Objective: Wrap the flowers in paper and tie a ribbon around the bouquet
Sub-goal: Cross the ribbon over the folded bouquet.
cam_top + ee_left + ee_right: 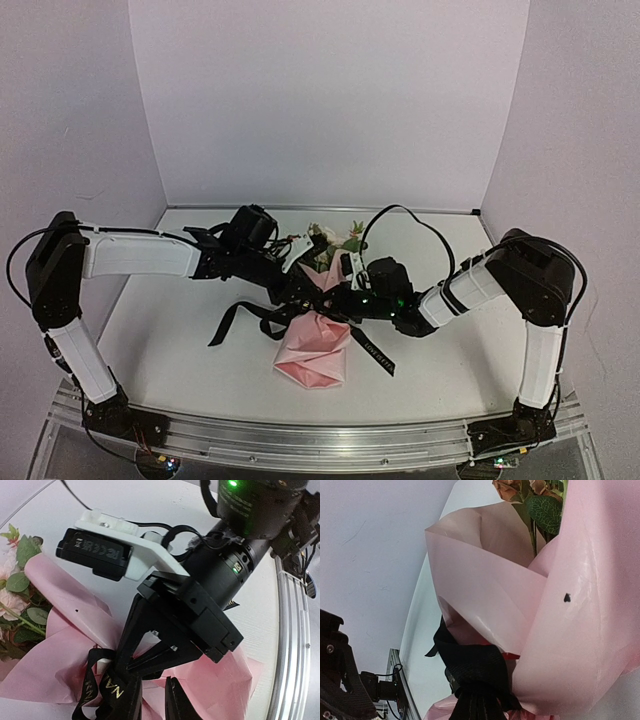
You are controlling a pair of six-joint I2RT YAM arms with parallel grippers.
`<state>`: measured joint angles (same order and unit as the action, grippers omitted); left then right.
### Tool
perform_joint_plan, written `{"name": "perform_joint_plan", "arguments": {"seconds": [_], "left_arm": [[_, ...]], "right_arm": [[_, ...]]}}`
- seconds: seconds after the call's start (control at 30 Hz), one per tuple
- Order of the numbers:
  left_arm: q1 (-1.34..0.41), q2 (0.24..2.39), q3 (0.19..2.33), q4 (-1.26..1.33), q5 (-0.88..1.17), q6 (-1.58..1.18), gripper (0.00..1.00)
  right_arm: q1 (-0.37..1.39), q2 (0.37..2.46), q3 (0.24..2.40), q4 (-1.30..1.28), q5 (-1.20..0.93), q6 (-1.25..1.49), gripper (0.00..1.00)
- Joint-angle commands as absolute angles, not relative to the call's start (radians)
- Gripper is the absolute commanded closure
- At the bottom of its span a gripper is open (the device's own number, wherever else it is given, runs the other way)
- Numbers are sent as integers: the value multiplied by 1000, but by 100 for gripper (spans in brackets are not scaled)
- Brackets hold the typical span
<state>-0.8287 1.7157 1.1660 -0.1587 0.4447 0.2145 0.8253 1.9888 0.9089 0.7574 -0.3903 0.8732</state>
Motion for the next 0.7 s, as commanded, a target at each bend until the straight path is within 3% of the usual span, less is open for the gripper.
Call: {"name": "perform_joint_plan", "arguments": {"seconds": [0.0, 0.13, 0.33, 0.47, 0.67], "left_arm": [[-812, 1692, 1186, -156, 479, 214, 87], [-786, 1653, 1155, -108, 398, 158, 76], [-696, 1665, 1075, -72, 385, 70, 76], [-675, 1685, 1036, -23, 394, 37, 70], [-661, 1737, 1049, 28, 504, 9, 67]], "right_arm": [[827, 1970, 935, 794, -413, 842, 100], [827, 1977, 943, 793, -410, 849, 100], [828, 1967, 942, 792, -408, 853, 100], [829, 1949, 943, 789, -412, 847, 100], [831, 1938, 940, 785, -414, 845, 100]]}}
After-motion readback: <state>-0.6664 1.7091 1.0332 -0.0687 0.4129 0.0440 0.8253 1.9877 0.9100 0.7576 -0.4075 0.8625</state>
